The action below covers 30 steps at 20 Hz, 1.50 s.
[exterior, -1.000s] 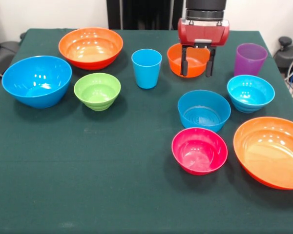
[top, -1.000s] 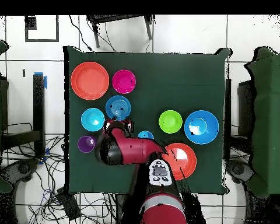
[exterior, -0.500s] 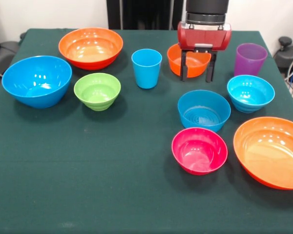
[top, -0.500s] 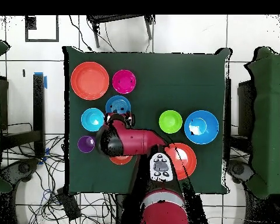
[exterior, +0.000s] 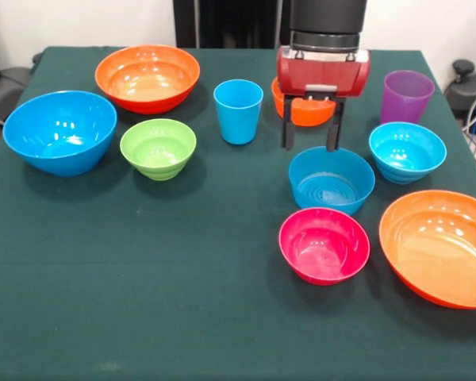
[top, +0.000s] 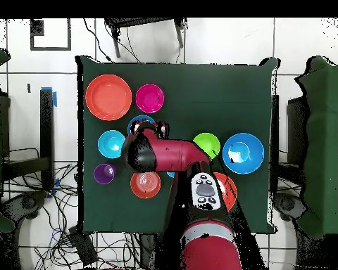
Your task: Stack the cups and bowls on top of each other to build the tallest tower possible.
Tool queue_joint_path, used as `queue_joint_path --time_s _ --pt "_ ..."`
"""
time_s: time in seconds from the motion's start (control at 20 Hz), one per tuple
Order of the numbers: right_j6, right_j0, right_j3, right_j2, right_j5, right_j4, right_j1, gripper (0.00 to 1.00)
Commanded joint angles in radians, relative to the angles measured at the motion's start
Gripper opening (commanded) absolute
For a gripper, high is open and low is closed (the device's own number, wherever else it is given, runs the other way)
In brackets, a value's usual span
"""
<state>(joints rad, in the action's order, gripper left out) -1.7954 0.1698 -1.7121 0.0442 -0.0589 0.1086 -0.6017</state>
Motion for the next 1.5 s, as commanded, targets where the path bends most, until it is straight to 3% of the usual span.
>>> queue_joint_path --time_s 0.05,0.5,0.85,1.2,1.5 --pt "0.007 0.025 0.086 0.111 -0.085 0.068 0.105 1.0" --pt "0.024 0.014 0.114 0.098 -0.101 0.097 0.129 1.0" --pt "-0.01 -0.012 0.117 0.075 -0.054 0.106 0.153 1.0" --pt "-0.01 0.003 0.135 0.094 -0.049 0.112 0.186 1.0" --pt "-0.03 0.0 0.144 0.092 0.017 0.131 0.222 1.0"
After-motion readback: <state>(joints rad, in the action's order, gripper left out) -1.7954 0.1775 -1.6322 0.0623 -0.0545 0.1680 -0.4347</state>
